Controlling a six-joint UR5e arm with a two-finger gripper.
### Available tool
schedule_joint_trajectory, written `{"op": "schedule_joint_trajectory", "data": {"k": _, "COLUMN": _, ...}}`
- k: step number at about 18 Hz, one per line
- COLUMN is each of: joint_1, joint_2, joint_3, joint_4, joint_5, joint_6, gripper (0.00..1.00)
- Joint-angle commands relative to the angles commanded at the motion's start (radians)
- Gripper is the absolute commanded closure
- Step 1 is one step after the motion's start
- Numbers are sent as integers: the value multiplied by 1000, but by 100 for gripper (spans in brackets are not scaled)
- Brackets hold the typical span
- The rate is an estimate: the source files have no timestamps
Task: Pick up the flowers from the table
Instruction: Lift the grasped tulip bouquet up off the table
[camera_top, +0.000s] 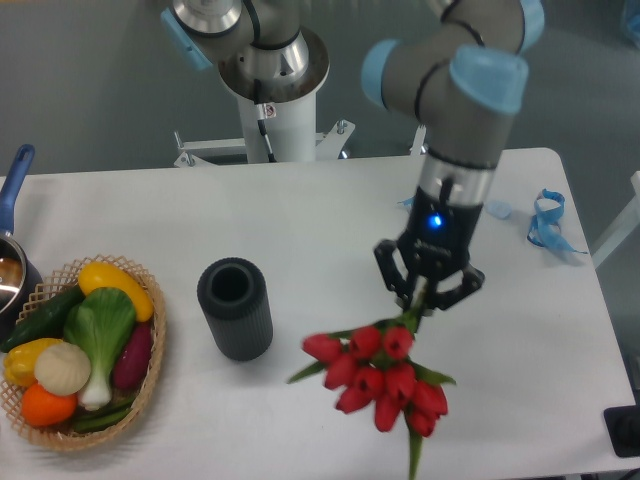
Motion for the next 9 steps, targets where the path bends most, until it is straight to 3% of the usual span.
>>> {"op": "schedule_joint_trajectory", "data": {"k": 2, "joint_1": 5, "joint_2": 6, "joint_3": -2, "joint_4": 0, "joint_5": -69, "joint_6": -19, "gripper": 85}}
{"op": "schedule_joint_trajectory", "data": {"k": 9, "joint_1": 9, "joint_2": 6, "joint_3": 0, "joint_4": 0, "joint_5": -79, "joint_6": -19, "gripper": 85}}
